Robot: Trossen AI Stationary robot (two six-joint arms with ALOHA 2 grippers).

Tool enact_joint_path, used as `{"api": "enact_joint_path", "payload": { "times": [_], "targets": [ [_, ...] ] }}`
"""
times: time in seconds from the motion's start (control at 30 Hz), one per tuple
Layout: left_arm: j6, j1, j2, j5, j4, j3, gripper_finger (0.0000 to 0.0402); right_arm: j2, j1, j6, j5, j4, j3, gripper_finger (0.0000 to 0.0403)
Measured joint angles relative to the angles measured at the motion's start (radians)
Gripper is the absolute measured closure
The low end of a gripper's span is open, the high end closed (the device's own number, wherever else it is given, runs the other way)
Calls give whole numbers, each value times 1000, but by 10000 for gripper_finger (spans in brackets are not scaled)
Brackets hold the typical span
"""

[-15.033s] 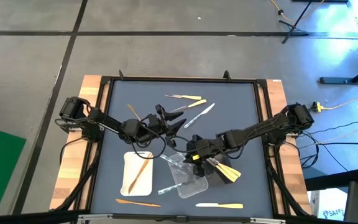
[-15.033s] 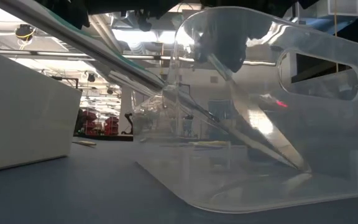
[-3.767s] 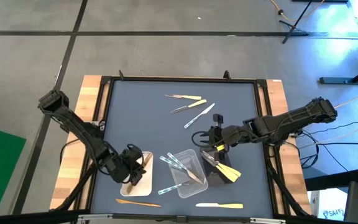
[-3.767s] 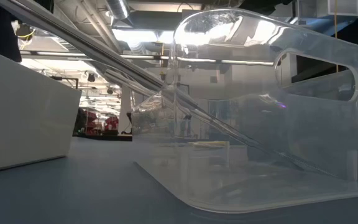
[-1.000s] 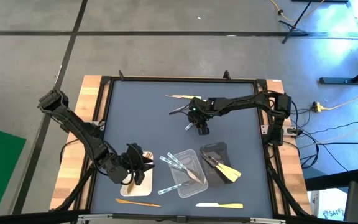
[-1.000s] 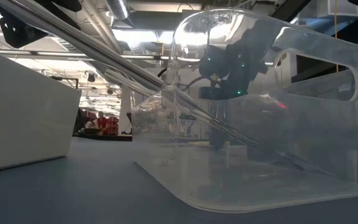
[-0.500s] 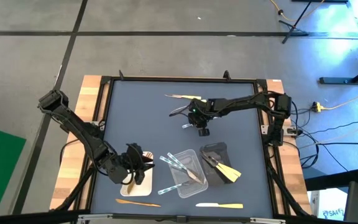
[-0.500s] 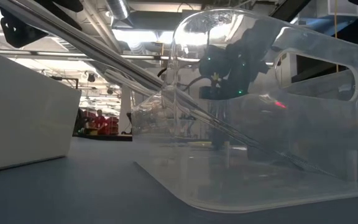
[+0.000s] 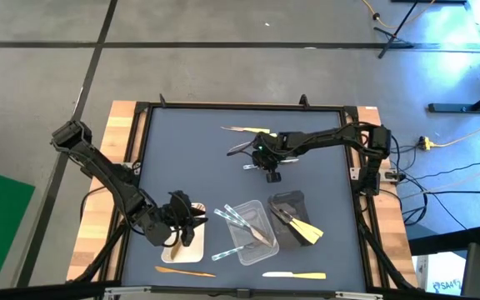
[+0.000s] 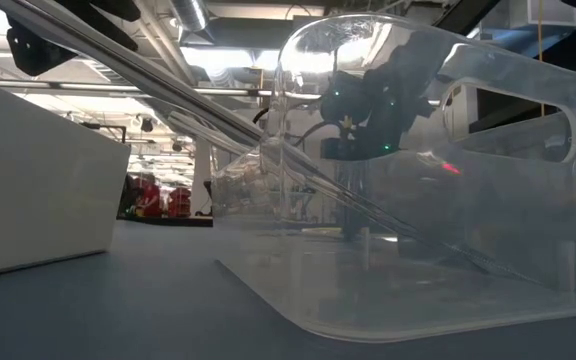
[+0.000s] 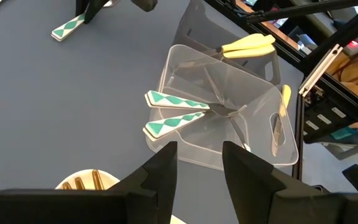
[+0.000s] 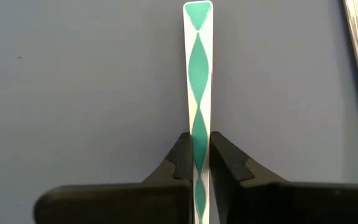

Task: Sort silverware by color (type)
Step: Put the blue patterned table knife into the transparent bin

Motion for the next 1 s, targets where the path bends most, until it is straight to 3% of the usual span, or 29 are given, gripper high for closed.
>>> {"api": "enact_joint_path", "payload": {
  "times": [0.5,1.0],
  "targets": [
    [1,0,0,0,0,0,280,0,1,0,-1,0,0,388],
    [1,0,0,0,0,0,280,8,1,25,-14,-25,107,388]
  ]
}}
